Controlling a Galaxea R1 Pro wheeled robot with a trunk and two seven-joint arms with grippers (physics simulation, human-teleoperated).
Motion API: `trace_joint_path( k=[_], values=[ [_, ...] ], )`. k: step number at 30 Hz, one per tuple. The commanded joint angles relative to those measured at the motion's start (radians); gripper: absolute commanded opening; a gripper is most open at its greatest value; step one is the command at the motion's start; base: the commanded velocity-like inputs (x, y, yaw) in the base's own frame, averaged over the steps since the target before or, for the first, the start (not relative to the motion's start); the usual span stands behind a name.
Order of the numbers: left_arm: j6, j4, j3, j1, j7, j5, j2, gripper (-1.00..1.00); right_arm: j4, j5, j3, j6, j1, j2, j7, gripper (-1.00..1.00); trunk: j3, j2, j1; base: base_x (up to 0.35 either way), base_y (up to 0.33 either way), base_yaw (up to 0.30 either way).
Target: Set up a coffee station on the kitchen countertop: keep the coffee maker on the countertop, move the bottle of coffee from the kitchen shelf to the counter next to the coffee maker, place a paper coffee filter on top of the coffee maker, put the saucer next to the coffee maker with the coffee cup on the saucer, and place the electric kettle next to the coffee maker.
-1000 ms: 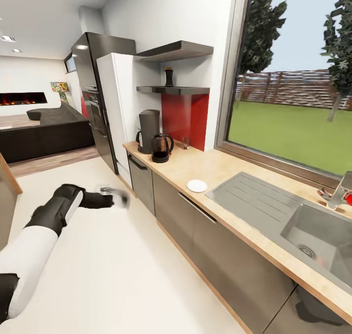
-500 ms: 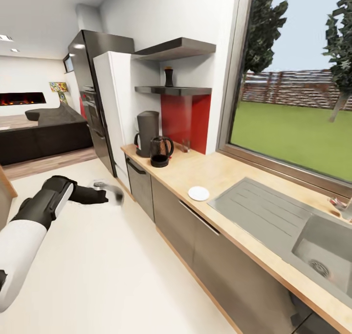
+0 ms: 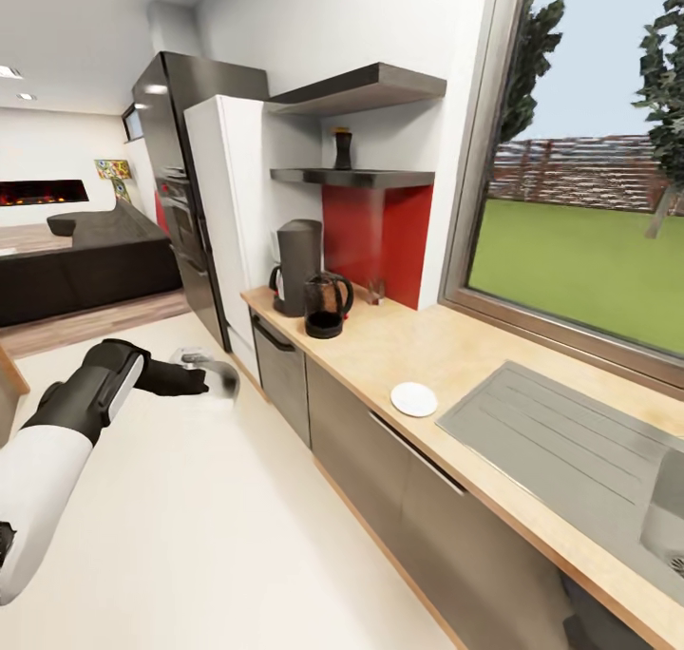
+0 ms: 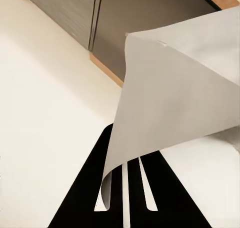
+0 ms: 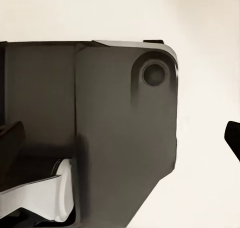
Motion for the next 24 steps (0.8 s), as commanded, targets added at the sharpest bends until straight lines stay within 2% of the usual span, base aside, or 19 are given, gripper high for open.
trace_joint_path(
  k=[1,24],
  values=[
    [0.002,-0.001,-0.004,-0.001,0.002,-0.001,0.001,-1.00,-0.001,0.000,-0.001,-0.002,0.000,0.000,0.000,1.00,-0.002,-0.002,0.001,0.280,0.244,0.000],
    [0.003,0.000,-0.005,0.009,0.002,-0.001,-0.001,-1.00,-0.002,0.000,-0.003,-0.002,0.000,0.004,-0.005,1.00,-0.002,-0.002,0.001,0.285,0.230,0.000]
  ],
)
